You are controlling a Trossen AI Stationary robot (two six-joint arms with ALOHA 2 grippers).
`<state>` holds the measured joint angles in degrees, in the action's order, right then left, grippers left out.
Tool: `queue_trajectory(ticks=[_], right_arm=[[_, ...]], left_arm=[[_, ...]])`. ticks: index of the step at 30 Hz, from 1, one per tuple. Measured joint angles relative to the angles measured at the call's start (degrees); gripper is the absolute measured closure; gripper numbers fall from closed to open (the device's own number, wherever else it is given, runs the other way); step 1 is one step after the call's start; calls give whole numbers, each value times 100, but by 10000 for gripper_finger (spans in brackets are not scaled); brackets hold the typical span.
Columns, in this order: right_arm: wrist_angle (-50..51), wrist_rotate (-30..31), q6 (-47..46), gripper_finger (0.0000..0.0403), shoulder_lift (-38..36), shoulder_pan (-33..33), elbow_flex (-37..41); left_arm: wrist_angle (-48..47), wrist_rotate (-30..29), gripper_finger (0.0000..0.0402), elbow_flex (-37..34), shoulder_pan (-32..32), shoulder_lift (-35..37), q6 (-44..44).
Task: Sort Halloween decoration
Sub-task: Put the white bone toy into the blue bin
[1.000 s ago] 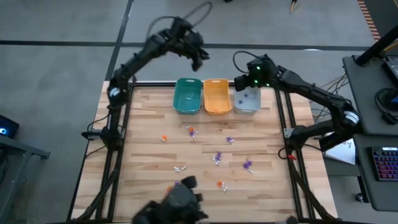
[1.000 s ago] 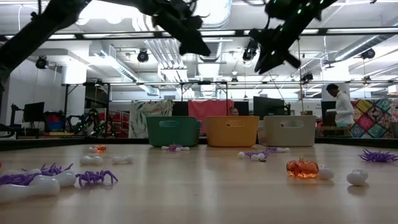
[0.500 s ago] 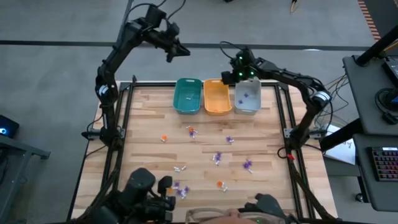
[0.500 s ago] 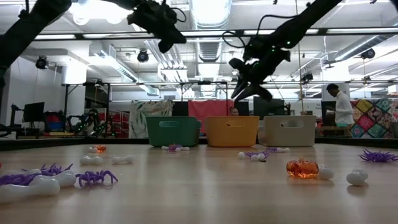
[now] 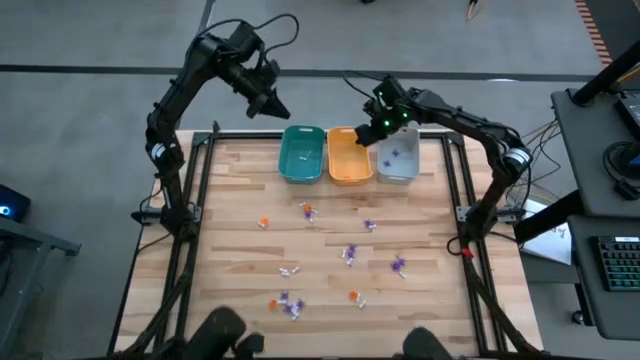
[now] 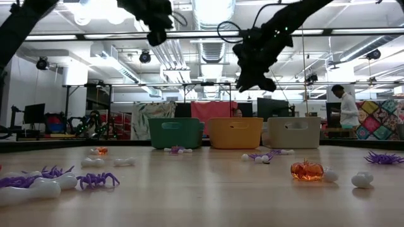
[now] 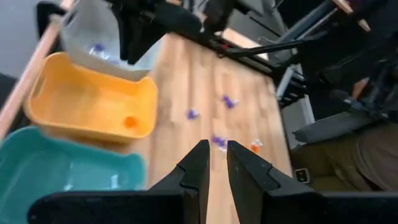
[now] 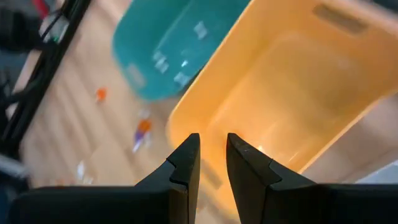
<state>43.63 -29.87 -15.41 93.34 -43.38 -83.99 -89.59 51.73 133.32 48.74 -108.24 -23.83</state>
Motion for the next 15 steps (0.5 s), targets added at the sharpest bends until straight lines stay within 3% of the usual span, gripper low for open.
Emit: queue_trajectory(ticks=[4, 8, 13, 15], right_arm=[[583, -43, 2, 335, -240, 421, 4], [1087, -40, 42, 335, -396, 936, 5], [1499, -15, 126, 335, -450, 1632, 13], [1582, -9, 125, 335, -461, 1888, 23]], left_arm=[[15, -100, 363, -263, -395, 510, 250], [458, -867, 363, -931, -851, 1085, 841], [2016, -1116, 363, -2540, -1422, 2232, 1881], [2795, -1510, 363, -3341, -1671, 2739, 2432]])
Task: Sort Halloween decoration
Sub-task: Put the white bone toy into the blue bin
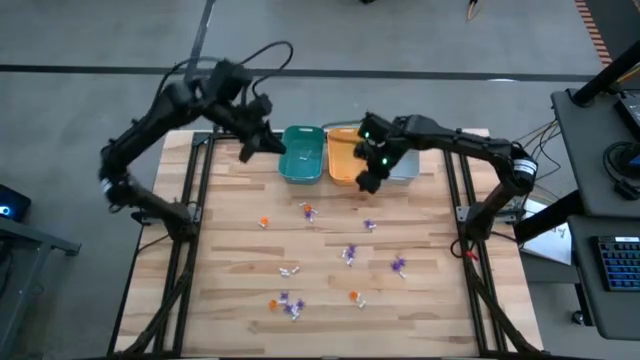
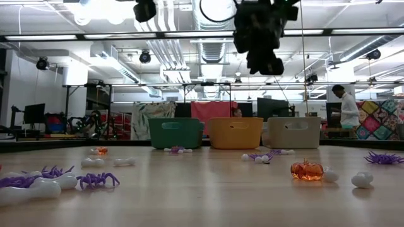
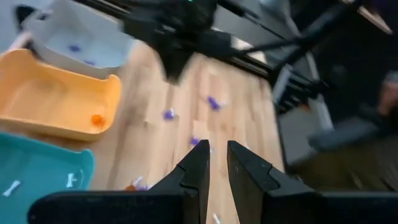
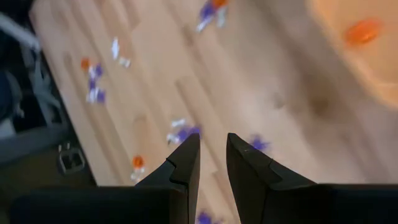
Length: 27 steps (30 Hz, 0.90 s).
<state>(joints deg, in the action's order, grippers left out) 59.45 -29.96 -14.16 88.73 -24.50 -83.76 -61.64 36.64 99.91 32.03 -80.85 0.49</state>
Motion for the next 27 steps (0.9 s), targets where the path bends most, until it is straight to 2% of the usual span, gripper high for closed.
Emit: queue_trajectory(ticks=[5, 10, 14, 19, 27], right_arm=[[100, 59, -140, 335, -2, 607, 37], [382, 404, -276, 335, -2, 1113, 38], [723, 867, -419, 335, 23, 1401, 54], [714, 1220, -36, 335, 28, 1585, 470], [-14, 1286, 1822, 335, 31, 1751, 1732]], left_arm=[[2066, -1342, 363, -1955, -670, 1260, 1255], [4010, -2184, 363, -3628, -1243, 2175, 2098], [5149, -2768, 363, -4655, -1480, 2642, 2459], [6475, -2861, 363, -5622, -1510, 2838, 2702], [8644, -2926, 363, -6453, -1510, 2694, 3395]])
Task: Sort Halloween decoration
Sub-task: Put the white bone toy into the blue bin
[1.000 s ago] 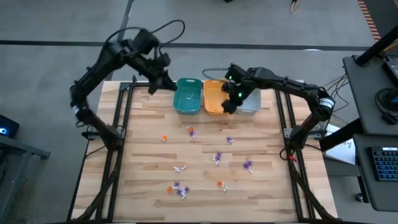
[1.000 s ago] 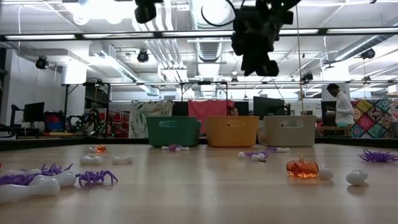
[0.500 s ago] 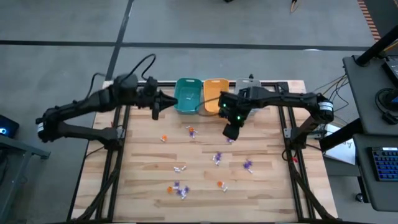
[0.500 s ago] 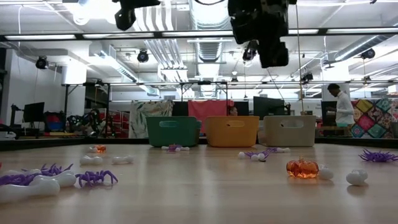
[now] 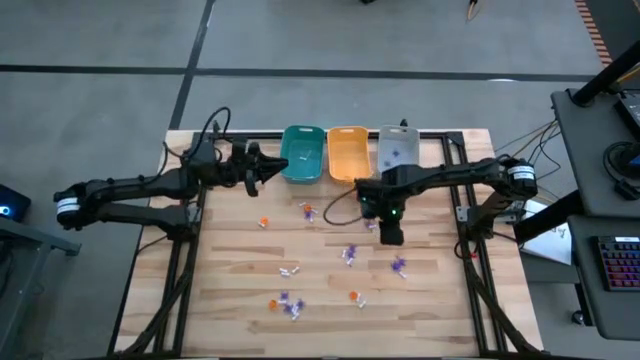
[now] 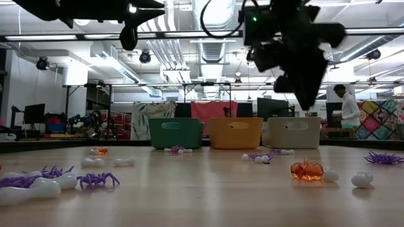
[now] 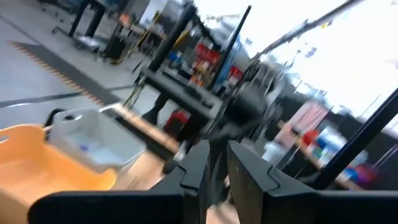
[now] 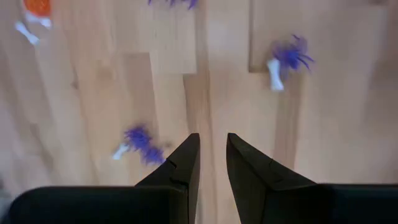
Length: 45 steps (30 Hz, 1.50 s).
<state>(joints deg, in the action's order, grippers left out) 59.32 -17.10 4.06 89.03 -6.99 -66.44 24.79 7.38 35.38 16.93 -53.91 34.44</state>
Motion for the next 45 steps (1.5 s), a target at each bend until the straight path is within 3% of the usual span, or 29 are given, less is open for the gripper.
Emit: queue_trajectory(ticks=[8, 14, 18, 39, 45], right_arm=[[-1398, 151, -95, 317, 0, 44, 913], [-1704, 1455, -274, 265, 13, 73, 1195], [-2064, 1523, -156, 251, 15, 73, 1292], [-2551, 1475, -135, 281, 516, 86, 1303], [-2551, 1397, -198, 322, 522, 86, 1307]], left_arm=[[60, 214, 363, 56, -75, -165, 591], [54, 216, 363, 177, -76, -202, 548], [49, 214, 363, 267, -76, -258, 416], [64, 210, 363, 526, -76, -754, 377], [63, 207, 363, 526, -76, -749, 377]])
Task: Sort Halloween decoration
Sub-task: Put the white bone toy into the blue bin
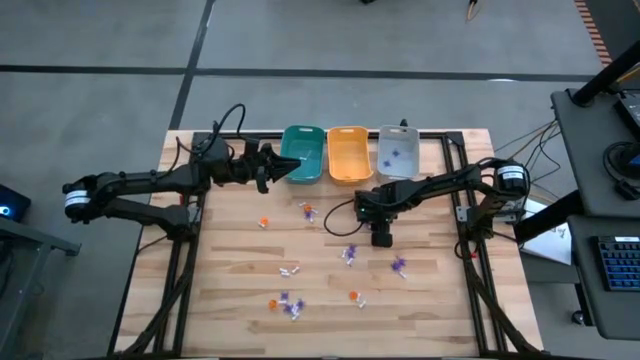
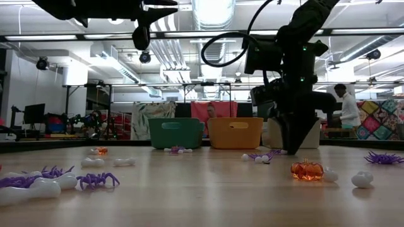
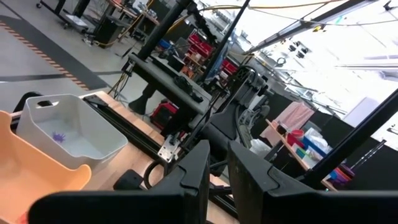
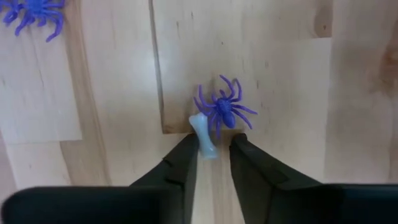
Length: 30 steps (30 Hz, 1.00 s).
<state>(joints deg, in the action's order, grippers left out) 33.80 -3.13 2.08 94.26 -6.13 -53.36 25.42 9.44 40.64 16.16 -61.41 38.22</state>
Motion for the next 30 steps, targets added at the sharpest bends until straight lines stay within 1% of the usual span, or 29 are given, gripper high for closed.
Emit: queue_trajectory(ticks=[5, 7, 14, 17, 22, 26, 30], right_arm=[[0, -75, 8, 372, 3, 4, 2], [5, -141, 47, 386, 2, 2, 2], [31, -313, 23, 394, -131, 0, 19], [227, -332, -64, 394, -326, 0, 9], [575, -340, -74, 394, -663, 0, -244], [595, -340, -52, 394, -851, -27, -676], [538, -336, 210, 394, -835, -194, -1368]], left_arm=[[-1, -3, 363, 0, 0, 0, 2], [-1, -5, 363, 0, 0, 0, 0], [-1, -5, 363, 0, 0, 0, 4], [2, -5, 363, 0, 0, 0, 30], [8, -5, 363, -2, 0, 0, 29], [23, -5, 363, -2, 0, 0, 29], [46, -5, 363, -2, 0, 0, 29]])
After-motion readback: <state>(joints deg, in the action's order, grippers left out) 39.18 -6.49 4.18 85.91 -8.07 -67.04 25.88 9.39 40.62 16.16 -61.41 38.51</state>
